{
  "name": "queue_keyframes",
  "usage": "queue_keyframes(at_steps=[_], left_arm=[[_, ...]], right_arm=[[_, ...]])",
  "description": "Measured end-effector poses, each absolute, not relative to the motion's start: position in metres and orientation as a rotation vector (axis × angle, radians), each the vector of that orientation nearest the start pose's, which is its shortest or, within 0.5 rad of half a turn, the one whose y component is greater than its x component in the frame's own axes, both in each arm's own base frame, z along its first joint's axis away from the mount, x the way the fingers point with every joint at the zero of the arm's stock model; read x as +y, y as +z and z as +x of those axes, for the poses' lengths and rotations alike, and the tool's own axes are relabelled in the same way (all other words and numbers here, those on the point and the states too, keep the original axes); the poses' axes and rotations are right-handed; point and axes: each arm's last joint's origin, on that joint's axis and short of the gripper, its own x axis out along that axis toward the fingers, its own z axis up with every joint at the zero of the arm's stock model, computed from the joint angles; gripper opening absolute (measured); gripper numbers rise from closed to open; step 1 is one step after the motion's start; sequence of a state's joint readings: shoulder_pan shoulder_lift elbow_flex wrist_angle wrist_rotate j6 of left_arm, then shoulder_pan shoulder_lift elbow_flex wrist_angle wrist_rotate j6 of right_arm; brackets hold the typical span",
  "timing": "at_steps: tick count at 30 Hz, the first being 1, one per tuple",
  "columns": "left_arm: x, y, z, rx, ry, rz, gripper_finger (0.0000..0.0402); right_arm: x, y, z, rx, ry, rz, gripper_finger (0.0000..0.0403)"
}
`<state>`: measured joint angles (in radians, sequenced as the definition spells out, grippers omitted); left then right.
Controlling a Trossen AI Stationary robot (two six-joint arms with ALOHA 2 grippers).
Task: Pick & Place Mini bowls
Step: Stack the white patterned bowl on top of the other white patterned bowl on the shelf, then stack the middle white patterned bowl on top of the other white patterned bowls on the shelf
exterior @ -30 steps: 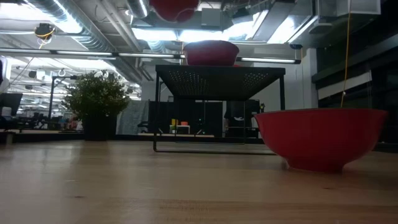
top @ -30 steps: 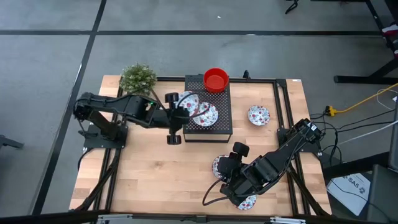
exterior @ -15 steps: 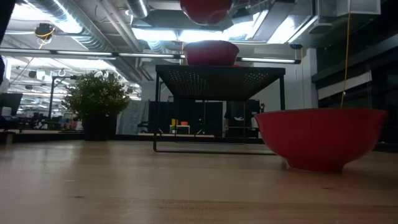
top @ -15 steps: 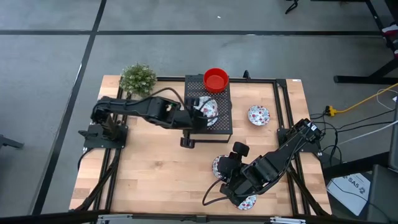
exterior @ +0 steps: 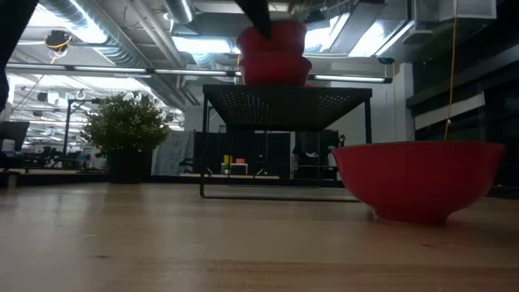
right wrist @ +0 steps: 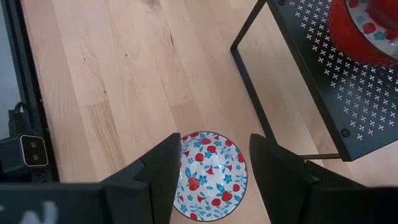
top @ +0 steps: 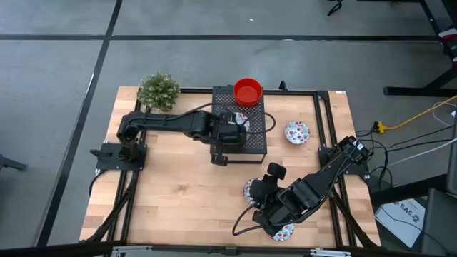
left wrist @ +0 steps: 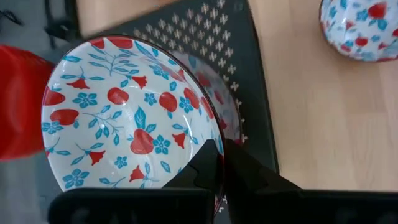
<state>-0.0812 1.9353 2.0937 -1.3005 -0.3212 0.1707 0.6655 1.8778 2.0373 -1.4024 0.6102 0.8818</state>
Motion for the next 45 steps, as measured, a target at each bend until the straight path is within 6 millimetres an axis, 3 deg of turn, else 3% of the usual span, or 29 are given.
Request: queue_keyframes(at_steps=[6,26,30,37,45], left_arm=[[-0.011,0.348,0.394,1.19,0.104,0.317,0.0008],[-0.015,0.351,0.392,1.177,0.101,0.318,0.0067],[-0.018,0.362,0.391,1.138,0.11,0.3,0.0084],[-0.031,0.4,0.385,0.992,0.104,0.276,0.0105],[-0.059,0.424,0.366,0.943,0.058,0.259,0.0106]], right_arm=[[0.21,0.367,0.295,0.9,-0.373,0.071,0.019],[0.211,0.367,0.295,0.898,-0.372,0.073,0.019],[0.211,0.367,0.295,0.898,-0.372,0.073,0.019],[0.211,0.367,0.295,0.898,-0.372,0.072,0.019],[0.211,0.367,0.295,0.904,-0.367,0.085,0.019]])
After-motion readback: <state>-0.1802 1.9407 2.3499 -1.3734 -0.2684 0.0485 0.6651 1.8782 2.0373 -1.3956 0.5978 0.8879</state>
